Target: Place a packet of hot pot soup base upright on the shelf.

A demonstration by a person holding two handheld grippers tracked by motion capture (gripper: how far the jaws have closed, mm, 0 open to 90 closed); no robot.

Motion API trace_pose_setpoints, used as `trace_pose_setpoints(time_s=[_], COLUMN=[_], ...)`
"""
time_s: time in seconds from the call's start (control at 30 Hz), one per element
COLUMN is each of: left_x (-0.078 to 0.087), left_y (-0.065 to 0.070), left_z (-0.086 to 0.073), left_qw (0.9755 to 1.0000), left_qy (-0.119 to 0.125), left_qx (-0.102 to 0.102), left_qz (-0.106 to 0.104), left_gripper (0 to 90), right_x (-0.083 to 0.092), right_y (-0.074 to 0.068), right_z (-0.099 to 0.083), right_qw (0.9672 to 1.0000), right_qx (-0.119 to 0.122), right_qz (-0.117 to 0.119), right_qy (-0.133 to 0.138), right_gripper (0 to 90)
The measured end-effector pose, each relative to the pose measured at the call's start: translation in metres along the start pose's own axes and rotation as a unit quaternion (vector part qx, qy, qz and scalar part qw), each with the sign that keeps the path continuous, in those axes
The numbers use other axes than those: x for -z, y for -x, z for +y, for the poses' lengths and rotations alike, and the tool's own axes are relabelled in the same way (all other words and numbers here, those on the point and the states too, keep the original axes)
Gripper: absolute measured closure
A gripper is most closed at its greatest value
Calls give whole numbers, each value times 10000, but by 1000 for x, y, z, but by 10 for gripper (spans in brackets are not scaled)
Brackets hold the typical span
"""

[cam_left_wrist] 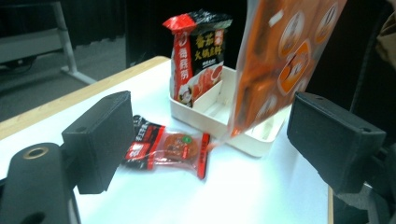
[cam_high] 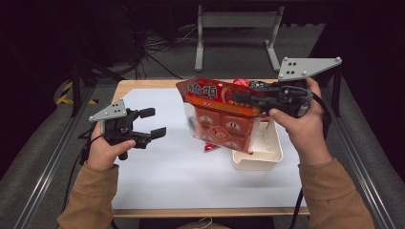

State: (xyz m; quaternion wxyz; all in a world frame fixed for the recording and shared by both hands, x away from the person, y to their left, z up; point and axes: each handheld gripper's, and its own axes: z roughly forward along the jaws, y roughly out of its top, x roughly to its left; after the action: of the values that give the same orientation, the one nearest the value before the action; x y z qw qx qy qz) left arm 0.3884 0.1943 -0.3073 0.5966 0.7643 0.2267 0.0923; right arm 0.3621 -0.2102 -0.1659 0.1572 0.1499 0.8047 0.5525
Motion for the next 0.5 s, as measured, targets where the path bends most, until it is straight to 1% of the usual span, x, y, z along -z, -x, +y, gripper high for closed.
trace_pose_setpoints(time_s=[0.2, 0.3, 0.5], left_x=[-2, -2, -2], left_y=[-6, -10, -15], left_z=[-5, -7, -11], left_qw=[9999, 9998, 9995], left_qy=[-75, -110, -148], left_qx=[105, 126, 221], left_qz=[72, 116, 168], left_gripper=[154, 153, 152], right_x=[10, 14, 21], right_y=[10, 14, 24], right_z=[3, 3, 0], right_qw=[9998, 9996, 9989], right_qx=[18, 20, -30], right_qz=[-193, -276, -449], right_qy=[-35, -65, -106], right_gripper=[895, 895, 895])
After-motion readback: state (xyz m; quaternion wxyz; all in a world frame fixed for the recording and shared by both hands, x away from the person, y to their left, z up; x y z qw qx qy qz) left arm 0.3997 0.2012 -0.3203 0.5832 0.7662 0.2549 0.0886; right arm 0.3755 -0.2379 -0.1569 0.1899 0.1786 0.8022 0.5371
